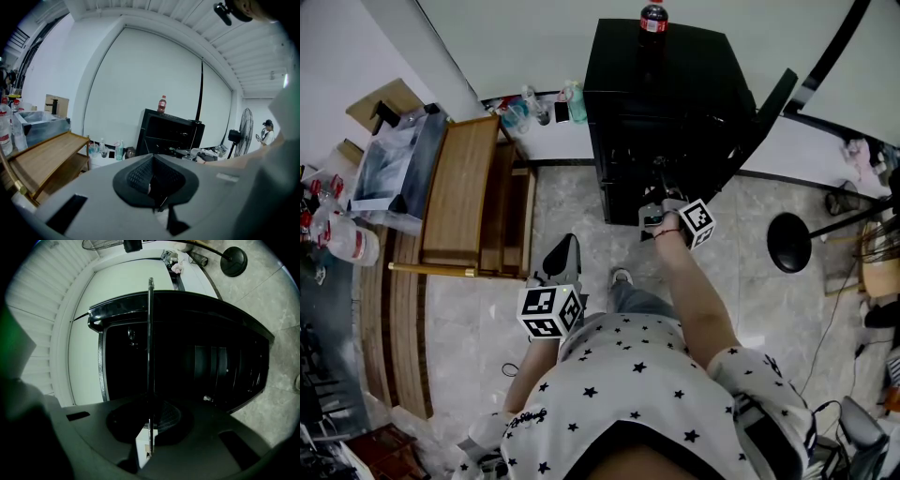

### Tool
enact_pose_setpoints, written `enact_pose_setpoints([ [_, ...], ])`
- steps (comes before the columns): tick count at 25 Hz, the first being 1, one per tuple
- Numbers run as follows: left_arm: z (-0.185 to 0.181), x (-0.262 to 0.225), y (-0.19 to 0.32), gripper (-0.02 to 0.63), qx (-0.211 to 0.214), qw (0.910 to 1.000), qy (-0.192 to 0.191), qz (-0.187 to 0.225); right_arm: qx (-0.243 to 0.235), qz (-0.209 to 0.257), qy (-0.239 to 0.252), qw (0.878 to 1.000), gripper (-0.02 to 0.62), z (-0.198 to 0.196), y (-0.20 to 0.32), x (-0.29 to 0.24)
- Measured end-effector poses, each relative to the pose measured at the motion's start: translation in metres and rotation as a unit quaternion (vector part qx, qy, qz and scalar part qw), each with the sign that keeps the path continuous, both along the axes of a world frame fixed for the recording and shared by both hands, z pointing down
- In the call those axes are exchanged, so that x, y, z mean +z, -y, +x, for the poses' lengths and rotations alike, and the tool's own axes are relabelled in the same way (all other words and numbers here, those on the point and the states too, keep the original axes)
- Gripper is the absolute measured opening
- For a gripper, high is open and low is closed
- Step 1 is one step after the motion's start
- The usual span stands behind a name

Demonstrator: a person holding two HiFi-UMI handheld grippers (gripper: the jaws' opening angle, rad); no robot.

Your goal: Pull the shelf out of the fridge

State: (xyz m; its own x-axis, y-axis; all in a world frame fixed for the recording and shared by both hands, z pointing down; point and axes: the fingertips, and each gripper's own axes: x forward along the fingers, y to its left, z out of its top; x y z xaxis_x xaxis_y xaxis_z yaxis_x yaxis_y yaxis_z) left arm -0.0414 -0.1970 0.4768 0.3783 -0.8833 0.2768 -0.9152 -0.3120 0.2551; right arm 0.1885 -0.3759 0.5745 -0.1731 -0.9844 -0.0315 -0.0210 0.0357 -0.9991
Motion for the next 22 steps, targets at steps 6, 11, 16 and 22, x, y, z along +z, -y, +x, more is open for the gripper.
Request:
enact_pose_setpoints([
  [6, -0.0013, 0.0005, 0.0004, 0.012, 0.0, 1.0, -0.001, -0.002, 0.001, -0.004, 0.0, 1.0, 0.003, -0.0007, -0.001, -0.0005],
  [11, -0.001, 0.0017, 0.0021, 0.012, 0.002, 1.0, -0.001, -0.003, 0.0, -0.004, -0.001, 1.0, 0.003, -0.001, -0.0007, -0.0029],
  [16, -0.0009, 0.0028, 0.0041, 0.012, 0.003, 1.0, -0.001, -0.005, 0.001, -0.007, -0.001, 1.0, 0.003, -0.0009, -0.001, -0.0016],
  [22, 0.0008, 0.0023, 0.0078, 0.012, 0.006, 1.0, -0.001, -0.004, 0.0, -0.005, 0.0, 1.0, 0.003, -0.0007, -0.0005, -0.0022],
])
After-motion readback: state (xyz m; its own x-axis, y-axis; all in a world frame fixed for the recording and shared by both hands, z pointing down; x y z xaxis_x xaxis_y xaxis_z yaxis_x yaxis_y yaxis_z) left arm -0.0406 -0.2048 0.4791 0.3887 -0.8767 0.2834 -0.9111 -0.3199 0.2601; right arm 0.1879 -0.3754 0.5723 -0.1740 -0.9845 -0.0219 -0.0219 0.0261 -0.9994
